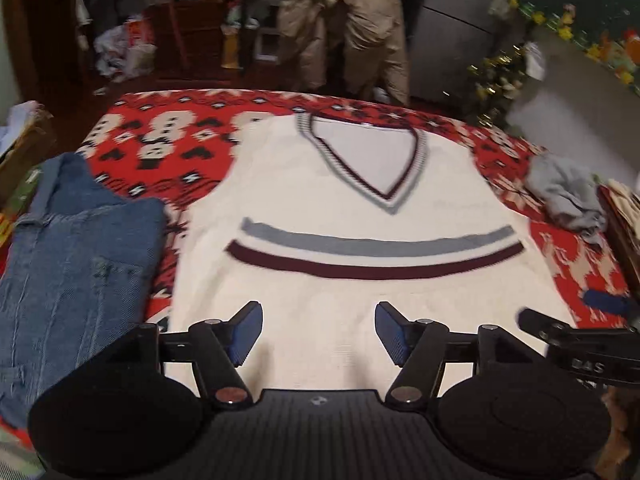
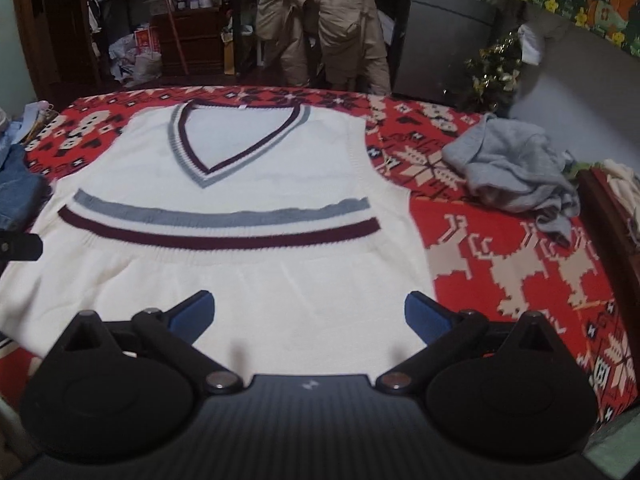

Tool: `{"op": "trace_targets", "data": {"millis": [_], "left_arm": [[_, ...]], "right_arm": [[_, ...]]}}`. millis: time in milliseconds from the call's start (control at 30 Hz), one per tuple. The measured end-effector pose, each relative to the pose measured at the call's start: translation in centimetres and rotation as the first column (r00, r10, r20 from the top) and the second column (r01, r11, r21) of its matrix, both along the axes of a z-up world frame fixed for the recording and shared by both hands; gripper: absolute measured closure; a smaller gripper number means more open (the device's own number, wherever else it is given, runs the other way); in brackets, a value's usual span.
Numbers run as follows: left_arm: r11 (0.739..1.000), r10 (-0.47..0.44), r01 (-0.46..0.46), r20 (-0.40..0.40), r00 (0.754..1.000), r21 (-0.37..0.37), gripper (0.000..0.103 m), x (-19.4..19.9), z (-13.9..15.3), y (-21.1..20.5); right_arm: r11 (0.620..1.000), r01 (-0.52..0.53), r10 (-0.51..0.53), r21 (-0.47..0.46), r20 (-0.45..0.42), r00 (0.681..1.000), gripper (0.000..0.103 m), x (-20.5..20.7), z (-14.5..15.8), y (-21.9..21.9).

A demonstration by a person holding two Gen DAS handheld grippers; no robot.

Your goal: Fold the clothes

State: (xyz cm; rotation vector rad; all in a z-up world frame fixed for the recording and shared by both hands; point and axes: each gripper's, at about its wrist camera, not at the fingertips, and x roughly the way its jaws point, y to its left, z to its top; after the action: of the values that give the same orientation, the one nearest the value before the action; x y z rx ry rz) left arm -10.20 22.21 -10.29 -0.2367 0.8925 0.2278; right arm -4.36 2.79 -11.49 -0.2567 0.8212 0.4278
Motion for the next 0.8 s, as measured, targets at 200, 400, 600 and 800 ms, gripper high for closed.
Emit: {"op": "trace_targets", "data": {"millis": [200,400,600,800], "left_arm": [[0.987,0.110,-0.111,0.018,0.994,0.116,0.041,0.4,-0.2,0.8],[0.988,0.086,-0.082,-0.018,0.996,0.134,0.023,0.3,-0.1,0.5],[0.994,0.036,-0.037,0.016,0.999,0.106,0.007,-0.1,0.8,-1.3],[0.992,0.069,-0.068,-0.009,0.998,0.105,0.005,0.0,1.1,-1.5]], "right_arm": [[1.000,0.016,-0.016,0.000,0.020,1.000,0.001,0.0,0.1,0.6],[0.996,0.007,-0.002,-0.094,0.053,0.999,0.001,-0.1,-0.1,1.6],[1.000,-0.007,0.008,-0.025,0.033,0.999,0.001,-0.5,0.6,0.9],[0.999,0.044,-0.045,0.014,0.050,0.998,0.001,-1.3,1.8,0.2]]}}
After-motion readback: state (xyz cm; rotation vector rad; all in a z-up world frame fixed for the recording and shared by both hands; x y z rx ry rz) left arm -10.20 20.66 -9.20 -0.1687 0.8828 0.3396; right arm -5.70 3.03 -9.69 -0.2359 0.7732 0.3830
